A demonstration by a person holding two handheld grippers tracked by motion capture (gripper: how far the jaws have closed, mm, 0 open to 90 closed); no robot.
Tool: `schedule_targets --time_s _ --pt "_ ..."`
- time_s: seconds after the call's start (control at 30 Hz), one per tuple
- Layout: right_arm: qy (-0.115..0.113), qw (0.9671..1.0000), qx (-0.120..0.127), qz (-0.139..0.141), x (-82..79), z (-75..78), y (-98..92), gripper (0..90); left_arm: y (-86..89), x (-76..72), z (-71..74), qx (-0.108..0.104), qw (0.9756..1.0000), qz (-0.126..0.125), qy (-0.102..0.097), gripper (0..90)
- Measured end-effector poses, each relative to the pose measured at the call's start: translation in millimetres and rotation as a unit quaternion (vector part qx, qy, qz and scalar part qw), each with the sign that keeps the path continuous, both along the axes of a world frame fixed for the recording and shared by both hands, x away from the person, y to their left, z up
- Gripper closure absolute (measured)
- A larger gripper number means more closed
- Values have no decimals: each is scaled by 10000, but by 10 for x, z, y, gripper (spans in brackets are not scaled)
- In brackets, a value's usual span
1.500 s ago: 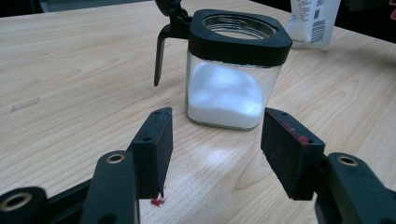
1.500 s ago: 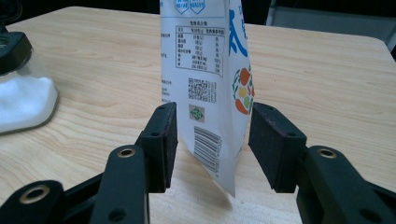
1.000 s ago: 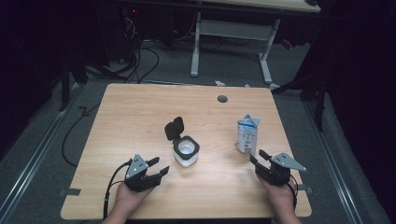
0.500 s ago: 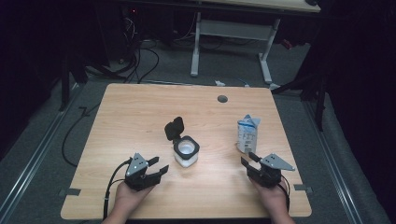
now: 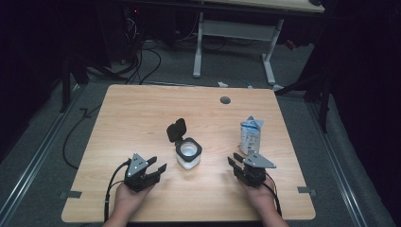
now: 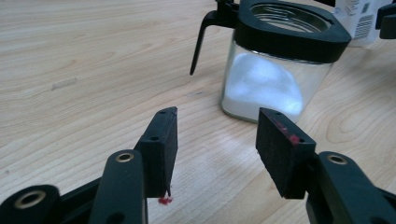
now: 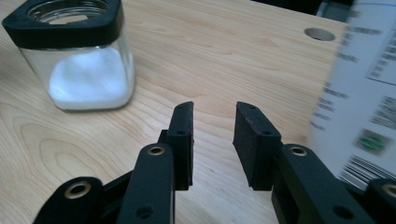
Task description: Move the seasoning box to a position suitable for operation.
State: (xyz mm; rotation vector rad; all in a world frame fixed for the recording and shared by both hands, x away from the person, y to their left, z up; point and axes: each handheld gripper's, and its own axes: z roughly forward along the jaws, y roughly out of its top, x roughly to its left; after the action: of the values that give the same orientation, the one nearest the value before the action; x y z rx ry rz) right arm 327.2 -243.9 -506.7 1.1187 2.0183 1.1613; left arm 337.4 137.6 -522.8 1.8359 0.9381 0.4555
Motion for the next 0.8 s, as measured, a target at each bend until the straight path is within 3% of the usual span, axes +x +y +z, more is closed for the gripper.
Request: schedule_targets --time_s 0.23,0.43,0.63,0.8 --pt "176 9996 88 177 104 -29 188 719 14 20 -3 -35 10000 42 14 517" --pt "359 9988 146 300 209 -47 317 727 17 56 -5 -148 9997 149 157 550" --pt "312 9989 57 352 294 -30 452 740 16 126 58 -255 9991 304 143 621" --pt "332 9983 27 474 294 -57 549 764 -2 229 97 -312 9984 398 247 704"
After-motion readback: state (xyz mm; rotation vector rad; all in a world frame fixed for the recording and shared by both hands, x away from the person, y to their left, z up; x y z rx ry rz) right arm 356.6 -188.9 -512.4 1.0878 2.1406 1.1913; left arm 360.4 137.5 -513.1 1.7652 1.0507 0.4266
